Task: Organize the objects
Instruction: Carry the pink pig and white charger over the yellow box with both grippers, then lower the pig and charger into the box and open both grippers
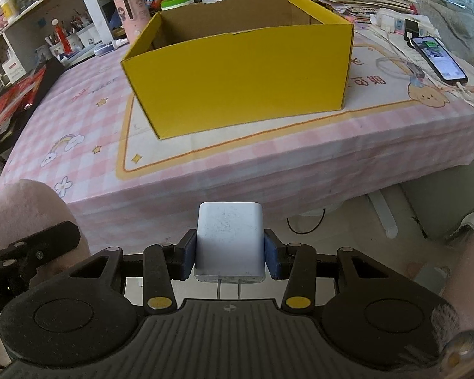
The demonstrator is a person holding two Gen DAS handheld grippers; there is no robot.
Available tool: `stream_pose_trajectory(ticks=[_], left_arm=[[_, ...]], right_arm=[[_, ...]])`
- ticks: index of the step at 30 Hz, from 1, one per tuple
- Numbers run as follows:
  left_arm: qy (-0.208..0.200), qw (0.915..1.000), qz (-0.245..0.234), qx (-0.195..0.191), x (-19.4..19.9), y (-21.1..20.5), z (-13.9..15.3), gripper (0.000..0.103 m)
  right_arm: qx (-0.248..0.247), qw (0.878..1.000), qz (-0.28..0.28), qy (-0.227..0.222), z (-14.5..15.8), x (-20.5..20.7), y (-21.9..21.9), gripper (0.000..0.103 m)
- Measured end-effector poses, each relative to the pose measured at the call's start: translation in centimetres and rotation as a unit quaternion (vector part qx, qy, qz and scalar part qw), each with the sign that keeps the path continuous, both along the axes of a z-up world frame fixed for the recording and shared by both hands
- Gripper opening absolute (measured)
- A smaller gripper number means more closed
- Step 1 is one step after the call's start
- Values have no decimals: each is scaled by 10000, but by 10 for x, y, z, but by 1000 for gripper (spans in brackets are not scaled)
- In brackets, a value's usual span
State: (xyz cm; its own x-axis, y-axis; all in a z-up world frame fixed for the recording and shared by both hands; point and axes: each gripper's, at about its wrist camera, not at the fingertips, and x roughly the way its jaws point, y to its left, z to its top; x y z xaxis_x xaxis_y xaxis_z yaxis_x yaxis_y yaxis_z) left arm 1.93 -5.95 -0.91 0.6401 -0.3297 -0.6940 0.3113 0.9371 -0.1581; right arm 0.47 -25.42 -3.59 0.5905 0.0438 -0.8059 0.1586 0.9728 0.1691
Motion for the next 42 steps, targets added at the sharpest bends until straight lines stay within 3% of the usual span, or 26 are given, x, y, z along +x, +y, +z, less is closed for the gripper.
stream_pose_trajectory(ticks=[5, 14, 23, 30, 42], left_arm=[[-406, 9991, 70, -109, 8, -12, 16, 79], [-1303, 9908, 152, -321, 40, -42, 56, 79], [-1726, 9841, 270, -311, 79, -82, 75, 79], [-1595, 9860, 464, -139, 102, -103, 63, 79], [-1376, 9882, 563, 371, 138, -130, 41, 79]], right_arm=[[-10, 9998, -6, -210, 11, 13, -16, 41], [-130, 9935, 8, -1129, 61, 45, -55, 41], [-193, 9849, 283, -1694, 95, 100, -91, 41], [-264, 9840, 661, -1632, 92, 144, -105, 41], [-433, 9830, 1416, -1085, 59, 205, -103, 41]])
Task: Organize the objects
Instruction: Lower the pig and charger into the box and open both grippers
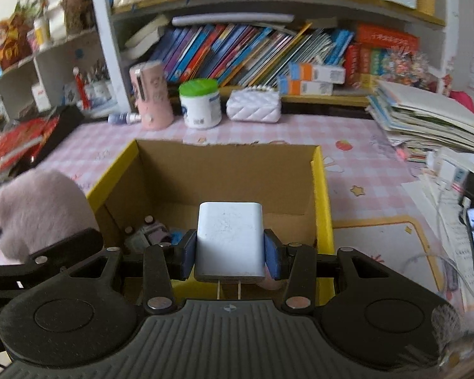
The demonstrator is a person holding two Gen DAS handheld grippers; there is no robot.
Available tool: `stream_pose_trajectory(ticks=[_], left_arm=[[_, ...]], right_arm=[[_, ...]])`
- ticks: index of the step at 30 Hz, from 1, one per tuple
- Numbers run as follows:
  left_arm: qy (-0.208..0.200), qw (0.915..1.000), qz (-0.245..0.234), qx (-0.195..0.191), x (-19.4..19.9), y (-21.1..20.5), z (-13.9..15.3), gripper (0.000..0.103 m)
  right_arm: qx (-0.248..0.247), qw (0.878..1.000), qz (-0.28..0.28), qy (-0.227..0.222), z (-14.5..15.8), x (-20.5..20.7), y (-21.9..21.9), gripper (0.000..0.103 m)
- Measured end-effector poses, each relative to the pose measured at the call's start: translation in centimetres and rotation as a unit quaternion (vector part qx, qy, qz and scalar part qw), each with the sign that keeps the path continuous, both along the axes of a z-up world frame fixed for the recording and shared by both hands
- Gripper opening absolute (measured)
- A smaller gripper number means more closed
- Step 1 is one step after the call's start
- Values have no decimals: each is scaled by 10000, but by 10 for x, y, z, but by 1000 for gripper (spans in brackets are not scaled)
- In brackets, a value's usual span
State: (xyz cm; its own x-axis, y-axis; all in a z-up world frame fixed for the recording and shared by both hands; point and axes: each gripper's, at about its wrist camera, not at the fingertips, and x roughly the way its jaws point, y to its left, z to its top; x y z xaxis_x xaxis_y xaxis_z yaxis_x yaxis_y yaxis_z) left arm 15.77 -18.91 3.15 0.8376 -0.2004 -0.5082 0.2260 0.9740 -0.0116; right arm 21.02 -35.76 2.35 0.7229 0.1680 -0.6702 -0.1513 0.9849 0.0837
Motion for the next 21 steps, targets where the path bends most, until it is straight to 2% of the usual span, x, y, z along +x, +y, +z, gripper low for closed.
stream_pose_trajectory(ticks=[13, 21], left_arm=[[279, 9995, 76, 119, 26, -12, -17, 76], [326, 9992, 166, 174, 31, -16, -18, 77]], right_arm=[[-407, 9968, 484, 480, -24, 52, 4, 41], [-353, 9937, 755, 750, -31, 64, 2, 41]])
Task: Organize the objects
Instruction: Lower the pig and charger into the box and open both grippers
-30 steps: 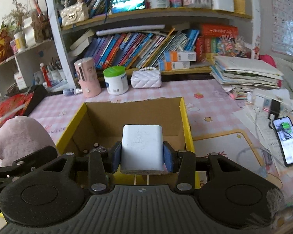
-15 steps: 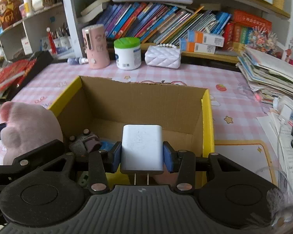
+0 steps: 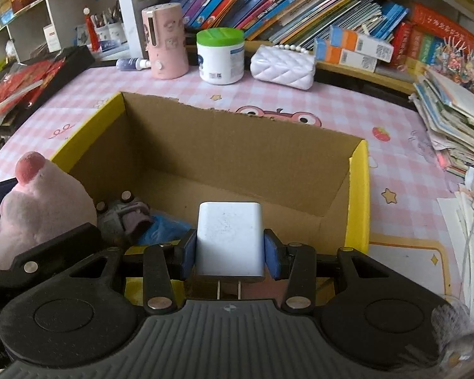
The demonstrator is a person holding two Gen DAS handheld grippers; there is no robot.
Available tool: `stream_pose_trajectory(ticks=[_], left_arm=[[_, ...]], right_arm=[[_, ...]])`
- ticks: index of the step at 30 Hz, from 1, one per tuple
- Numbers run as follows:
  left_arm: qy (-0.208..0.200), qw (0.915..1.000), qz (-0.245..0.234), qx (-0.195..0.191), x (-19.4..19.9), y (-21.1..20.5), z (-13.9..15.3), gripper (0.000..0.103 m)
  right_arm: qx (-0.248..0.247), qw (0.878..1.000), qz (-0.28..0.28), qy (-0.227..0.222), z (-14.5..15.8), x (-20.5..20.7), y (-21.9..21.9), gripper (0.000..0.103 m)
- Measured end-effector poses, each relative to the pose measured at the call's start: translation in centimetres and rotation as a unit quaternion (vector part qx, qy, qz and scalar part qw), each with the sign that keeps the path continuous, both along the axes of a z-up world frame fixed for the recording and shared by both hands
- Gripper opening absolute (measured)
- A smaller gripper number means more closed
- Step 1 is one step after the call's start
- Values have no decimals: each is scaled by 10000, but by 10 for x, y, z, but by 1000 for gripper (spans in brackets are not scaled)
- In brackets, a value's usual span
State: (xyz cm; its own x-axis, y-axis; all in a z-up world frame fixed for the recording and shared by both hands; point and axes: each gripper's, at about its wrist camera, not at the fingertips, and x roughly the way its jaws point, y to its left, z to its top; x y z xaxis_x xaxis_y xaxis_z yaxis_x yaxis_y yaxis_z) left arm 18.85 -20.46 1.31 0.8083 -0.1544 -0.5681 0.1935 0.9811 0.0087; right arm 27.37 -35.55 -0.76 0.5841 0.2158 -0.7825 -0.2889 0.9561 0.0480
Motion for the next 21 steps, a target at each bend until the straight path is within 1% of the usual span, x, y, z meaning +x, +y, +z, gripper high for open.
stream_pose_trajectory(ticks=[4, 7, 9, 11, 16, 21], left_arm=[[-3, 10000, 41, -83, -2, 1, 3, 78], [-81, 9998, 77, -173, -6, 1, 8, 78], [-164, 9996, 72, -222, -10, 2, 12, 79], [-271, 9992, 70, -287, -15, 3, 17, 84], [-440, 9983, 64, -383, -30, 7, 26, 84], [-549, 9972, 135, -480, -48, 19, 34, 84]], right_arm=[[109, 9999, 6, 81, 0, 2, -2, 41], [247, 9997, -19, -20, 5, 0, -4, 46], [301, 9995, -64, -104, 9, -2, -5, 49], [340, 9991, -127, -208, 14, -7, -6, 53], [442, 9974, -304, -478, 27, -25, -8, 54], [533, 9936, -549, -828, 41, -53, -7, 57]])
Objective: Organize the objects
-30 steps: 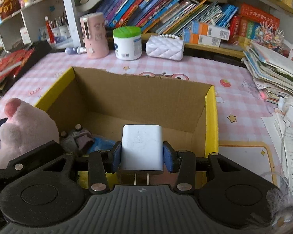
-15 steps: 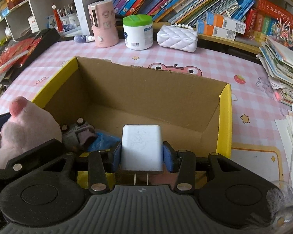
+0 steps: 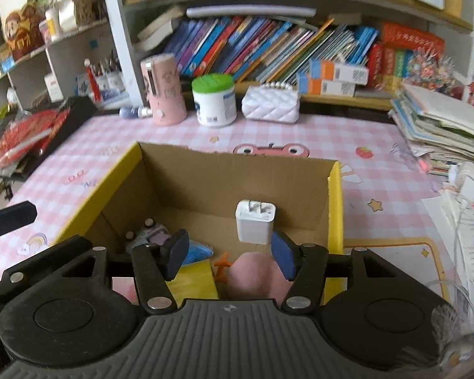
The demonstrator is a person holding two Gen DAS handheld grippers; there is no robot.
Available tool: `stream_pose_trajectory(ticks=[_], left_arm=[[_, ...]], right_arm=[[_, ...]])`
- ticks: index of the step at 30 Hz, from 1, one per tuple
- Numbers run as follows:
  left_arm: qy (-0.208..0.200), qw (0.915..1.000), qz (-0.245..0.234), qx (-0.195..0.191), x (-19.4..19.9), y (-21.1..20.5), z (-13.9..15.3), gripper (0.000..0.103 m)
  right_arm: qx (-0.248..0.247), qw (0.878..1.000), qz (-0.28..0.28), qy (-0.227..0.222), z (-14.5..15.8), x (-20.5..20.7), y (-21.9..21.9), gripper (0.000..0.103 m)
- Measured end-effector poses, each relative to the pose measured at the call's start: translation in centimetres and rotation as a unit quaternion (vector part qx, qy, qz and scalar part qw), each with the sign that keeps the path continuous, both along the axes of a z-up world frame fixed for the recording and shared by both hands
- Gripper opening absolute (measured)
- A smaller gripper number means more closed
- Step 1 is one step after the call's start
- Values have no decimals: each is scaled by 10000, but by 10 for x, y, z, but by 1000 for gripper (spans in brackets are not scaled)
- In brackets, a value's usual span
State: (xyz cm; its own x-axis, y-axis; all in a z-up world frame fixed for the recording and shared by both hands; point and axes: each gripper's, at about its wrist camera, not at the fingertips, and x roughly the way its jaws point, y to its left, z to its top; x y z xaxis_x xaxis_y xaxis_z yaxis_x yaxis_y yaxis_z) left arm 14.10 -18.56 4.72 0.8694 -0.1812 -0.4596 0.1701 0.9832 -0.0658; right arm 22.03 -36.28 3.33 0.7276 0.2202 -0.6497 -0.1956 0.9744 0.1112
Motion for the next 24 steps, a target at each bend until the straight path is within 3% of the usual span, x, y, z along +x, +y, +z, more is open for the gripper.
stream_pose_trajectory(ticks=[13, 24], left_arm=[[197, 9991, 363, 90, -59, 59, -4, 85], [551, 9956, 701, 300, -117, 103, -23, 92]], right_arm=[[-7, 9957, -765, -528, 15, -84, 27, 65], [-132, 9950, -889, -442, 0, -156, 83, 77]])
